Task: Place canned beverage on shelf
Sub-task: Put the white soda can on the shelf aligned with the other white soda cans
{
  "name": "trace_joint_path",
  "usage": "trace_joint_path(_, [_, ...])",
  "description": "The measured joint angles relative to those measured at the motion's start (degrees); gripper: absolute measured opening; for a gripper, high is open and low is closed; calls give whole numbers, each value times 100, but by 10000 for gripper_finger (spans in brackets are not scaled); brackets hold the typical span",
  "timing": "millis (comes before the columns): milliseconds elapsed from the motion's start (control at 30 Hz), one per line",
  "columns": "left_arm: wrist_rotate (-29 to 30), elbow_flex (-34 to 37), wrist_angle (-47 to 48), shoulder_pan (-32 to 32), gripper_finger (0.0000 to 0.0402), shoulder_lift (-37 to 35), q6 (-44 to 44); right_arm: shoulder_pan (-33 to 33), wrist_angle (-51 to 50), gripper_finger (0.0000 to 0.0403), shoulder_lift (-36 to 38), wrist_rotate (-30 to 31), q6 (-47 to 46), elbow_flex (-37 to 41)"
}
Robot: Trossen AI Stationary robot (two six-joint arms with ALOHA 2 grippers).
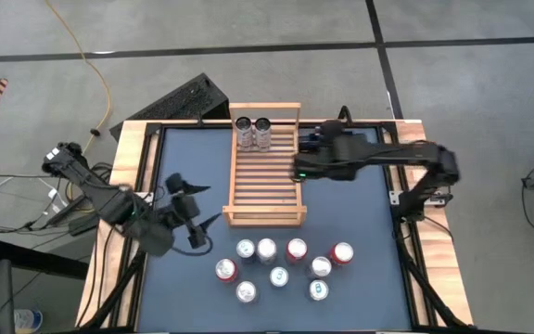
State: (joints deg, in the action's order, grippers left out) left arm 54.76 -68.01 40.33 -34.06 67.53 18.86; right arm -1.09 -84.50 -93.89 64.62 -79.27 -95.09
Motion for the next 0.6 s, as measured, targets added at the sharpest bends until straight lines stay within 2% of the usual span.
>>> trace_joint_path(133, [-1466,0,-1421,756,341,0,-1867,704,-9,277,900,59,678,0])
trace_joint_path(233, [-2564,0,-2268,1423,341,0,-2759,1275,-33,277,1516,63,960,-4])
trace_joint_path(467, [-5220,-2,-3244,3348,341,143,-2958,2457,-107,277,2424,-3,1183,-4])
trace_joint_path(600, [-6395,-169,-3855,4195,341,702,-2776,2878,-250,277,2509,-2,1183,-4])
